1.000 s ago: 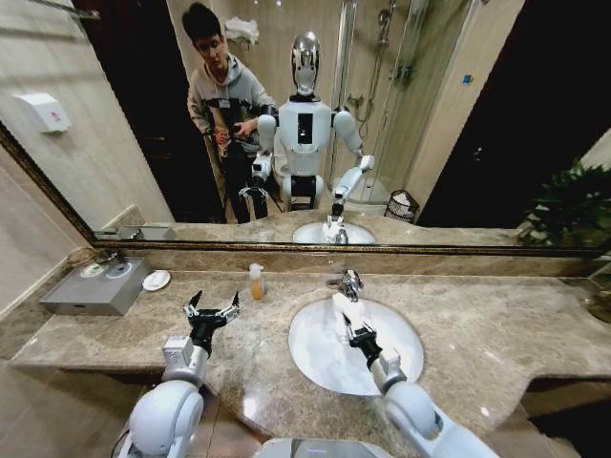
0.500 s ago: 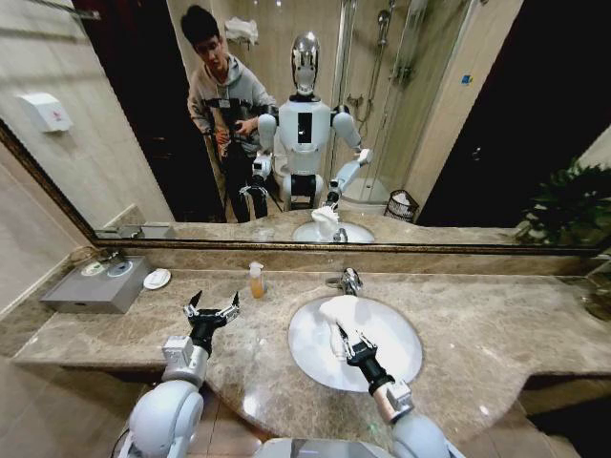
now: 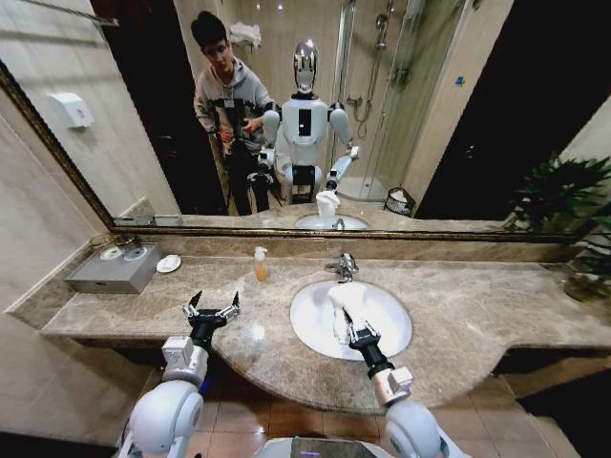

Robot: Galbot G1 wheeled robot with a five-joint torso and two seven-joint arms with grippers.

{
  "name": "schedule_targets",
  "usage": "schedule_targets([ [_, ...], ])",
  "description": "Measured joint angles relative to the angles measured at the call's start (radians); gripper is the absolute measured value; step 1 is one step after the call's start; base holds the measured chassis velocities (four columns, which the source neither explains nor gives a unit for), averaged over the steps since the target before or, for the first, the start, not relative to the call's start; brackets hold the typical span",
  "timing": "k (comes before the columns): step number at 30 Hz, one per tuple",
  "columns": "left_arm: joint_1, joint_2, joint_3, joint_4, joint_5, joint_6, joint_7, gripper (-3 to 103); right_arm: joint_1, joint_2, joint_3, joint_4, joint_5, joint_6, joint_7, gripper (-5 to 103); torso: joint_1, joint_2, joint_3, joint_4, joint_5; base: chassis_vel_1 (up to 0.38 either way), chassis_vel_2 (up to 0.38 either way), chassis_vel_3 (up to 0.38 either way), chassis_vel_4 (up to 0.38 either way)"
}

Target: Pick up the towel from the sink counter and wipe the mirror surface.

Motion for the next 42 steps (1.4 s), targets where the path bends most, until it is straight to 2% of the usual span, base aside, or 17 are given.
schedule_targets([
  [14, 0.0, 0.0, 0.0, 0.0, 0.0, 0.0, 0.0, 100, -0.043, -0.001, 0.028, 0.011, -0.005, 0.025, -0.013, 18, -0.001, 0.0, 0.0, -0.0005, -0.0003, -0.119, -0.116, 0.13, 0.096],
  [17, 0.0, 0.0, 0.0, 0.0, 0.0, 0.0, 0.0, 100, -0.039, 0.003, 0.032, 0.013, -0.005, 0.026, -0.01, 18, -0.001, 0.0, 0.0, -0.0001, 0.0009, -0.2, -0.205, 0.211, 0.223],
  [20, 0.0, 0.0, 0.0, 0.0, 0.0, 0.0, 0.0, 100, -0.016, 0.013, 0.077, 0.01, 0.013, 0.009, -0.013, 18, -0.001, 0.0, 0.0, -0.0005, 0.0006, -0.136, -0.169, 0.16, 0.09],
  [21, 0.0, 0.0, 0.0, 0.0, 0.0, 0.0, 0.0, 100, 0.0, 0.015, 0.109, 0.002, 0.028, -0.006, -0.022, 18, -0.001, 0.0, 0.0, -0.0009, 0.0006, -0.11, -0.117, 0.085, 0.059],
  [23, 0.0, 0.0, 0.0, 0.0, 0.0, 0.0, 0.0, 100, 0.039, 0.003, 0.208, -0.022, 0.073, -0.069, -0.073, 18, -0.001, 0.0, 0.0, 0.0001, 0.0007, -0.033, -0.058, 0.019, -0.021],
  [24, 0.0, 0.0, 0.0, 0.0, 0.0, 0.0, 0.0, 100, 0.039, 0.003, 0.208, -0.022, 0.073, -0.069, -0.073, 18, -0.001, 0.0, 0.0, 0.0001, 0.0007, 0.0, 0.0, 0.0, 0.0],
  [26, 0.0, 0.0, 0.0, 0.0, 0.0, 0.0, 0.0, 100, 0.06, -0.025, 0.271, -0.045, 0.092, -0.126, -0.118, 18, -0.001, 0.0, 0.0, 0.0001, -0.001, 0.033, 0.02, -0.004, -0.011],
  [29, 0.0, 0.0, 0.0, 0.0, 0.0, 0.0, 0.0, 100, 0.08, -0.063, 0.351, -0.091, 0.08, -0.218, -0.2, 18, -0.001, 0.0, 0.0, -0.0001, 0.0001, 0.079, 0.053, -0.056, -0.044],
  [30, 0.0, 0.0, 0.0, 0.0, 0.0, 0.0, 0.0, 100, 0.08, -0.063, 0.351, -0.091, 0.08, -0.218, -0.2, 18, -0.001, 0.0, 0.0, -0.0001, 0.0001, 0.084, 0.054, -0.063, -0.056],
  [32, 0.0, 0.0, 0.0, 0.0, 0.0, 0.0, 0.0, 100, 0.084, -0.088, 0.389, -0.115, 0.09, -0.304, -0.228, 18, -0.001, 0.0, 0.0, -0.0003, 0.0002, 0.028, 0.027, -0.032, -0.01],
  [36, 0.0, 0.0, 0.0, 0.0, 0.0, 0.0, 0.0, 100, 0.082, -0.111, 0.413, -0.15, 0.056, -0.354, -0.255, 18, -0.001, 0.0, 0.0, -0.0004, 0.0003, 0.0, 0.0, 0.0, 0.0],
  [40, 0.0, 0.0, 0.0, 0.0, 0.0, 0.0, 0.0, 100, 0.102, -0.11, 0.44, -0.175, 0.03, -0.353, -0.245, 18, -0.001, 0.0, 0.0, -0.0003, 0.001, 0.0, 0.0, 0.0, 0.0],
  [42, 0.0, 0.0, 0.0, 0.0, 0.0, 0.0, 0.0, 100, 0.106, -0.113, 0.474, -0.176, 0.015, -0.364, -0.251, 18, -0.001, 0.0, 0.0, -0.0001, -0.0002, 0.0, 0.0, 0.0, 0.0],
])
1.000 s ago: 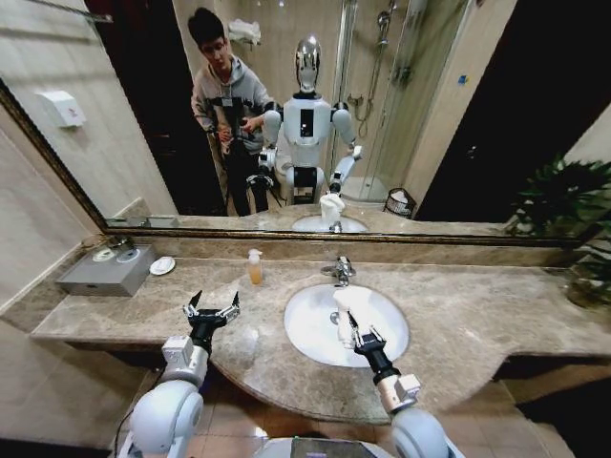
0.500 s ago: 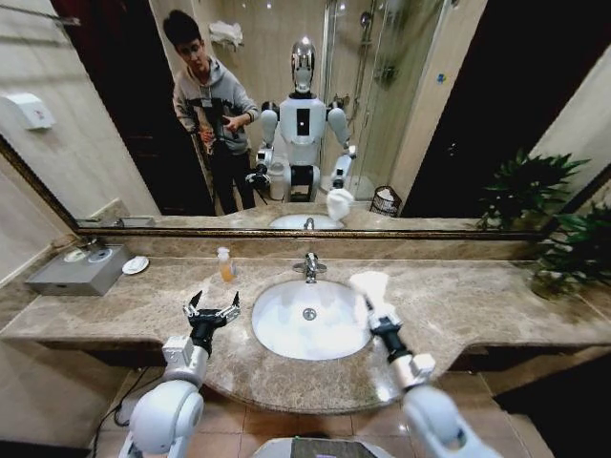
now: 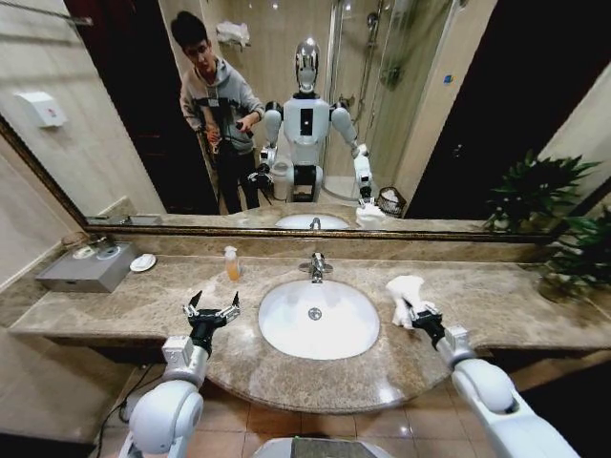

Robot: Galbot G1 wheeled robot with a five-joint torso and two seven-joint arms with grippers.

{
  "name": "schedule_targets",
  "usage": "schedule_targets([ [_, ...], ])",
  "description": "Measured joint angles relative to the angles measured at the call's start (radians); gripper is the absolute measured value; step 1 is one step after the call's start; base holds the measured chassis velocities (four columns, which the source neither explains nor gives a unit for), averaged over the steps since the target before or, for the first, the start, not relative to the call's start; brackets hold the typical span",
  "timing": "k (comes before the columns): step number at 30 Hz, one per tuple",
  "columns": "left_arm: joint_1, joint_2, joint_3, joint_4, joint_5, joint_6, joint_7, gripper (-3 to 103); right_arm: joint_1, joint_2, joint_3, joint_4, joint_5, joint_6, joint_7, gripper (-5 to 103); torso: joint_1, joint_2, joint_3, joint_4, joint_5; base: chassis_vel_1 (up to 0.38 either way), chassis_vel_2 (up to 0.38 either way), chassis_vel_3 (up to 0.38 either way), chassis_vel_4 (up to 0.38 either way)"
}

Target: Pick up the towel from the sink counter and wipe the mirror surface.

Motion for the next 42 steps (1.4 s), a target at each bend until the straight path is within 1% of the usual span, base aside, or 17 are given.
schedule_targets([
  [2, 0.0, 0.0, 0.0, 0.0, 0.0, 0.0, 0.0, 100, 0.002, -0.009, 0.016, -0.01, -0.018, -0.001, -0.017, 18, 0.0, 0.0, 0.0, -0.0001, 0.0, 0.0, 0.0, 0.0, 0.0],
  [4, 0.0, 0.0, 0.0, 0.0, 0.0, 0.0, 0.0, 100, 0.004, -0.026, 0.027, -0.042, -0.054, 0.012, -0.056, 18, 0.0, 0.0, 0.0, -0.0003, 0.0001, 0.0, 0.0, 0.0, 0.0],
  [5, 0.0, 0.0, 0.0, 0.0, 0.0, 0.0, 0.0, 100, 0.004, -0.036, 0.013, -0.052, -0.054, 0.019, -0.073, 18, 0.0, 0.0, 0.0, -0.0003, 0.0001, 0.0, 0.0, 0.0, 0.0],
  [7, 0.0, 0.0, 0.0, 0.0, 0.0, 0.0, 0.0, 100, 0.005, -0.039, -0.005, -0.057, -0.047, 0.021, -0.075, 18, 0.0, 0.0, 0.0, -0.0002, -0.0002, 0.0, 0.0, 0.0, 0.0],
  [8, 0.0, 0.0, 0.0, 0.0, 0.0, 0.0, 0.0, 100, 0.014, -0.037, -0.038, -0.066, -0.03, 0.02, -0.069, 18, 0.0, 0.0, 0.0, -0.0004, 0.0004, 0.0, 0.0, 0.0, 0.0],
  [10, 0.0, 0.0, 0.0, 0.0, 0.0, 0.0, 0.0, 100, 0.057, -0.004, -0.104, -0.086, 0.016, 0.009, -0.023, 18, 0.0, 0.0, 0.0, -0.0001, 0.001, 0.0, 0.0, 0.0, 0.0],
  [13, 0.0, 0.0, 0.0, 0.0, 0.0, 0.0, 0.0, 100, 0.069, 0.003, -0.117, -0.086, 0.027, 0.002, -0.008, 18, 0.0, 0.0, 0.0, 0.0, 0.0007, 0.0, 0.0, 0.0, 0.0],
  [15, 0.0, 0.0, 0.0, 0.0, 0.0, 0.0, 0.0, 100, 0.129, 0.027, -0.177, -0.097, 0.121, -0.049, 0.051, 18, 0.0, 0.0, 0.0, 0.0003, 0.0, 0.0, 0.0, 0.0, 0.0],
  [17, 0.0, 0.0, 0.0, 0.0, 0.0, 0.0, 0.0, 100, 0.139, 0.032, -0.195, -0.1, 0.162, -0.069, 0.073, 18, 0.0, 0.0, 0.0, 0.0001, 0.0002, 0.0, 0.0, 0.0, 0.0],
  [19, 0.0, 0.0, 0.0, 0.0, 0.0, 0.0, 0.0, 100, 0.139, 0.034, -0.199, -0.103, 0.168, -0.073, 0.078, 18, 0.0, 0.0, 0.0, 0.0, 0.0002, 0.0, 0.0, 0.0, 0.0],
  [20, 0.0, 0.0, 0.0, 0.0, 0.0, 0.0, 0.0, 100, 0.137, 0.035, -0.2, -0.105, 0.17, -0.073, 0.082, 14, 0.0, 0.0, 0.0, 0.0, 0.0004, 0.0, 0.0, 0.0, 0.0],
  [31, 0.0, 0.0, 0.0, 0.0, 0.0, 0.0, 0.0, 100, 0.099, 0.035, -0.165, -0.089, 0.187, -0.074, 0.079, 14, 0.0, 0.0, 0.0, -0.0002, 0.0002, 0.0, 0.0, 0.0, 0.0],
  [34, 0.0, 0.0, 0.0, 0.0, 0.0, 0.0, 0.0, 100, 0.095, 0.043, -0.162, -0.091, 0.199, -0.064, 0.085, 19, 0.0, 0.0, 0.0, -0.0001, 0.0004, 0.0, 0.0, 0.0, 0.0],
  [36, 0.0, 0.0, 0.0, 0.0, 0.0, 0.0, 0.0, 100, 0.094, 0.043, -0.161, -0.09, 0.203, -0.062, 0.086, 19, 0.0, 0.0, 0.0, -0.0001, 0.0004, 0.0, 0.0, 0.0, 0.0],
  [38, 0.0, 0.0, 0.0, 0.0, 0.0, 0.0, 0.0, 100, 0.088, 0.043, -0.159, -0.08, 0.217, -0.059, 0.088, 30, 0.0, 0.0, 0.0, -0.0002, 0.0003, 0.0, 0.0, 0.0, 0.0],
  [40, 0.0, 0.0, 0.0, 0.0, 0.0, 0.0, 0.0, 100, 0.088, 0.043, -0.159, -0.079, 0.218, -0.059, 0.088, 30, 0.0, 0.0, 0.0, -0.0001, 0.0003, 0.0, 0.0, 0.0, 0.0],
  [42, 0.0, 0.0, 0.0, 0.0, 0.0, 0.0, 0.0, 100, 0.087, 0.047, -0.163, -0.076, 0.219, -0.052, 0.09, 39, 0.0, 0.0, 0.0, -0.0001, 0.0003, 0.0, 0.0, 0.0, 0.0],
])
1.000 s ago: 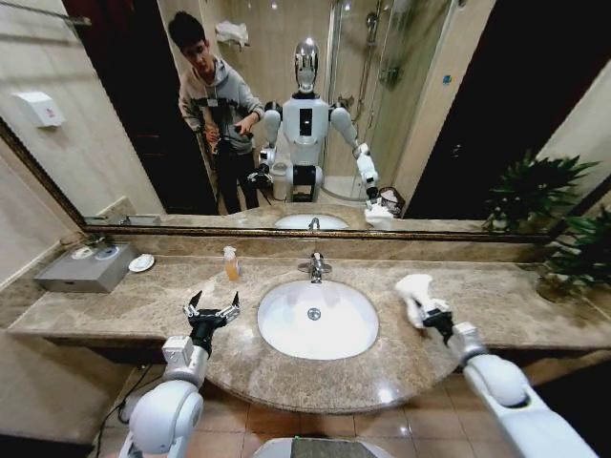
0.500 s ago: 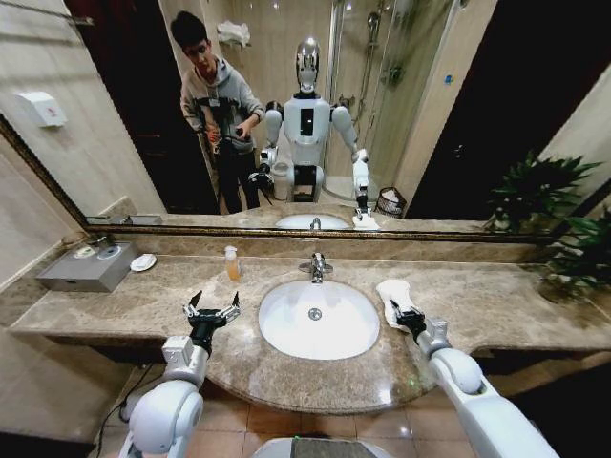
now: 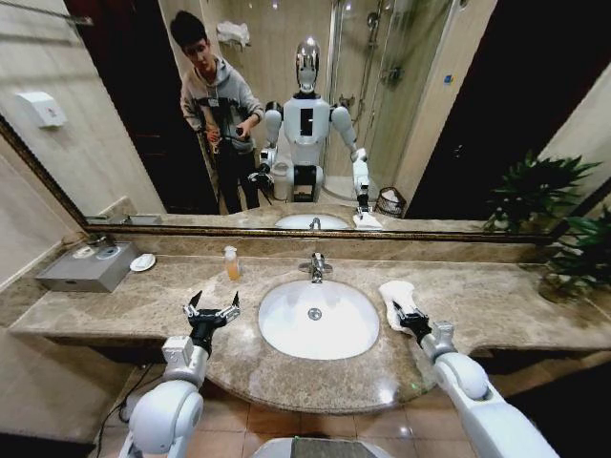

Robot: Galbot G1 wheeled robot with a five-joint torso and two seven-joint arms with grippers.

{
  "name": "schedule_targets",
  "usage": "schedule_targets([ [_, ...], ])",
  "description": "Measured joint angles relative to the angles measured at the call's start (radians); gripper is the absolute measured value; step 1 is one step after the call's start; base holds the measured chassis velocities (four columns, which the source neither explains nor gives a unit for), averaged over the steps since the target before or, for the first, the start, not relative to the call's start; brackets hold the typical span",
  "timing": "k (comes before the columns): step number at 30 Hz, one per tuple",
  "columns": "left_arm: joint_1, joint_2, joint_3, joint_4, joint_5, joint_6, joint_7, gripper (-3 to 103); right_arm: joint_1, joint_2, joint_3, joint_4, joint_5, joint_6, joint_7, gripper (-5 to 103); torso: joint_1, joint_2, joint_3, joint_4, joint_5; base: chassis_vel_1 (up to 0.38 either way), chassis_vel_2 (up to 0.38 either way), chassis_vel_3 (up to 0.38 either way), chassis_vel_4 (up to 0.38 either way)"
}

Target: Pick up the towel from the sink counter and wipe the mirror surface.

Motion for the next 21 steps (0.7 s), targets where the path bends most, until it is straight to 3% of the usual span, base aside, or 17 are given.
schedule_targets([
  [1, 0.0, 0.0, 0.0, 0.0, 0.0, 0.0, 0.0, 100, 0.0, 0.003, -0.001, 0.0, -0.001, 0.002, 0.003, 44, 0.0, 0.0, 0.0, 0.0, 0.0001, 0.0, 0.0, 0.0, 0.0],
  [3, 0.0, 0.0, 0.0, 0.0, 0.0, 0.0, 0.0, 100, 0.0, 0.004, -0.002, 0.001, -0.001, 0.003, 0.005, 44, 0.0, 0.0, 0.0, 0.0, 0.0001, 0.0, 0.0, 0.0, 0.0],
  [4, 0.0, 0.0, 0.0, 0.0, 0.0, 0.0, 0.0, 100, -0.001, 0.006, -0.001, 0.004, -0.001, 0.006, 0.006, 56, 0.0, 0.0, 0.0, 0.0, 0.0, 0.0, 0.0, 0.0, 0.0],
  [6, 0.0, 0.0, 0.0, 0.0, 0.0, 0.0, 0.0, 100, -0.001, 0.006, -0.001, 0.007, -0.001, 0.006, 0.007, 56, 0.0, 0.0, 0.0, 0.0, 0.0001, 0.0, 0.0, 0.0, 0.0],
  [9, 0.0, 0.0, 0.0, 0.0, 0.0, 0.0, 0.0, 100, -0.005, 0.006, 0.005, 0.02, 0.001, 0.007, 0.01, 72, 0.0, 0.0, 0.0, 0.0, 0.0, 0.0, 0.0, 0.0, 0.0],
  [12, 0.0, 0.0, 0.0, 0.0, 0.0, 0.0, 0.0, 100, -0.005, 0.006, 0.006, 0.024, 0.001, 0.008, 0.011, 78, 0.0, 0.0, 0.0, 0.0, 0.0001, 0.0, 0.0, 0.0, 0.0],
  [13, 0.0, 0.0, 0.0, 0.0, 0.0, 0.0, 0.0, 100, -0.005, 0.007, 0.007, 0.027, 0.002, 0.008, 0.013, 88, 0.0, 0.0, 0.0, 0.0, 0.0, 0.0, 0.0, 0.0, 0.0],
  [16, 0.0, 0.0, 0.0, 0.0, 0.0, 0.0, 0.0, 100, -0.004, 0.008, 0.009, 0.031, 0.002, 0.012, 0.017, 97, 0.0, 0.0, 0.0, 0.0, 0.0001, 0.0, 0.0, 0.0, 0.0],
  [21, 0.0, 0.0, 0.0, 0.0, 0.0, 0.0, 0.0, 100, -0.012, 0.009, 0.028, 0.058, 0.009, 0.025, 0.019, 100, 0.0, 0.0, 0.0, 0.0, 0.0, 0.0, 0.0, 0.0, 0.0],
])
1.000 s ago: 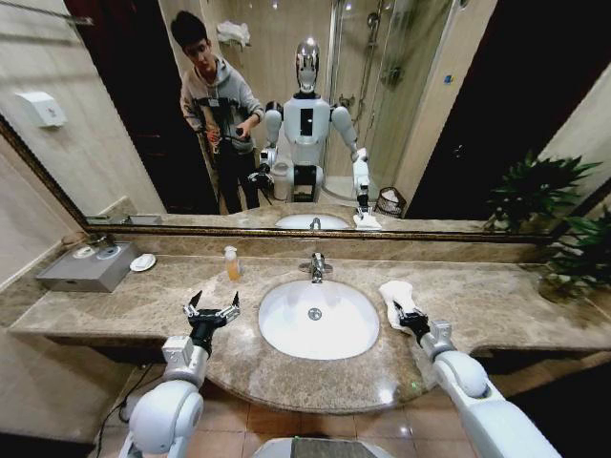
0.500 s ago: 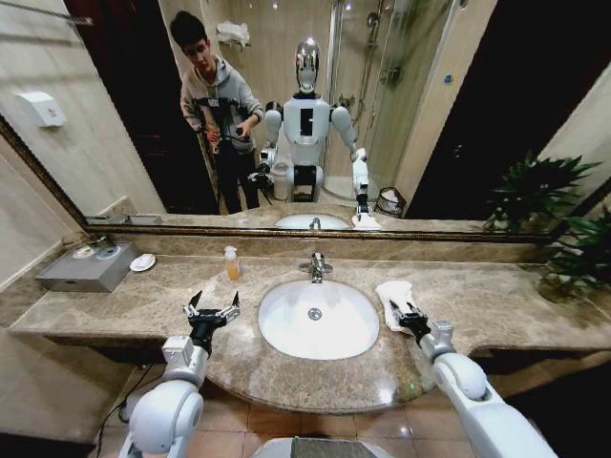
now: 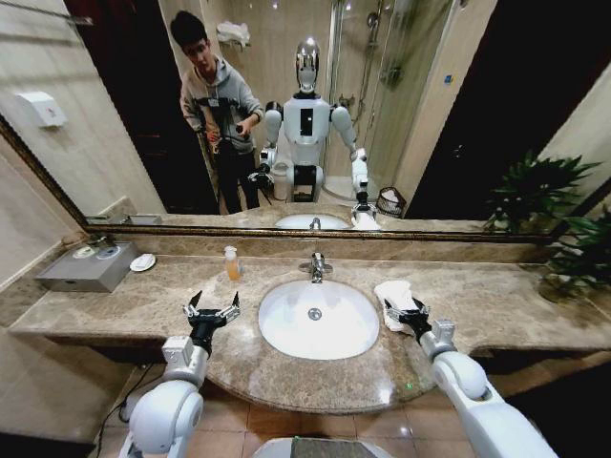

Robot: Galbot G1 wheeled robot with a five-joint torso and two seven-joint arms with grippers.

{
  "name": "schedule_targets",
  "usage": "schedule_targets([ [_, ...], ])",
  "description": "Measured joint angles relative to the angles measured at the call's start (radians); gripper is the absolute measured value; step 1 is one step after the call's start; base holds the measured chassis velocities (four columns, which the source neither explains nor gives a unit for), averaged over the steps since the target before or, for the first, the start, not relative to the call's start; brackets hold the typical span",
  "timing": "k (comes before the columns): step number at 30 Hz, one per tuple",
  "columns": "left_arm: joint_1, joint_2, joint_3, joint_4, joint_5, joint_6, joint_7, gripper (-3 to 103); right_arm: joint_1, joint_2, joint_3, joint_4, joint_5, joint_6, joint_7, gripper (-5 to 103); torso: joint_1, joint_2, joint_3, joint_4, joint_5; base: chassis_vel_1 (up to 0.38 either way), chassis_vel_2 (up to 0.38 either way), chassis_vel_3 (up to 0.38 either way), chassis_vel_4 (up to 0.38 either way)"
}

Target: Pick up the towel from the sink counter and wipe the mirror surface.

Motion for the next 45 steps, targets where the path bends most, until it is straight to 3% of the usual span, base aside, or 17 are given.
schedule_targets([
  [2, 0.0, 0.0, 0.0, 0.0, 0.0, 0.0, 0.0, 100, -0.003, 0.0, 0.003, 0.005, 0.001, 0.008, 0.0, 100, 0.0, 0.0, 0.0, 0.0, 0.0, 0.0, 0.0, 0.0, 0.0],
  [8, 0.0, 0.0, 0.0, 0.0, 0.0, 0.0, 0.0, 100, -0.071, 0.033, 0.082, 0.136, -0.014, 0.144, -0.049, 100, 0.0, 0.0, 0.0, 0.0, 0.0, 0.0, 0.0, 0.0, 0.0],
  [10, 0.0, 0.0, 0.0, 0.0, 0.0, 0.0, 0.0, 100, -0.082, 0.04, 0.094, 0.155, -0.014, 0.157, -0.057, 100, 0.0, 0.0, 0.0, -0.0001, -0.0001, 0.0, 0.0, 0.0, 0.0],
  [11, 0.0, 0.0, 0.0, 0.0, 0.0, 0.0, 0.0, 100, -0.119, 0.061, 0.128, 0.209, -0.011, 0.197, -0.08, 100, 0.0, 0.0, 0.0, -0.0001, 0.0, 0.0, 0.0, 0.0, 0.0],
  [19, 0.0, 0.0, 0.0, 0.0, 0.0, 0.0, 0.0, 100, -0.294, 0.153, 0.229, 0.378, -0.006, 0.266, -0.144, 100, 0.0, 0.0, 0.0, -0.0002, -0.0002, 0.0, 0.0, 0.0, 0.0],
  [25, 0.0, 0.0, 0.0, 0.0, 0.0, 0.0, 0.0, 100, -0.406, 0.231, 0.248, 0.412, -0.027, 0.326, -0.204, 100, 0.0, 0.0, 0.0, 0.0, 0.0003, 0.0, 0.0, 0.0, 0.0],
  [29, 0.0, 0.0, 0.0, 0.0, 0.0, 0.0, 0.0, 100, -0.457, 0.266, 0.239, 0.445, -0.034, 0.351, -0.223, 100, 0.0, 0.0, 0.0, -0.0002, -0.0002, 0.0, 0.0, 0.0, 0.0],
  [45, 0.0, 0.0, 0.0, 0.0, 0.0, 0.0, 0.0, 100, -0.453, 0.274, 0.214, 0.492, -0.038, 0.348, -0.215, 100, 0.001, 0.0, 0.0, 0.0, 0.0003, 0.026, -0.028, -0.026, 0.027],
])
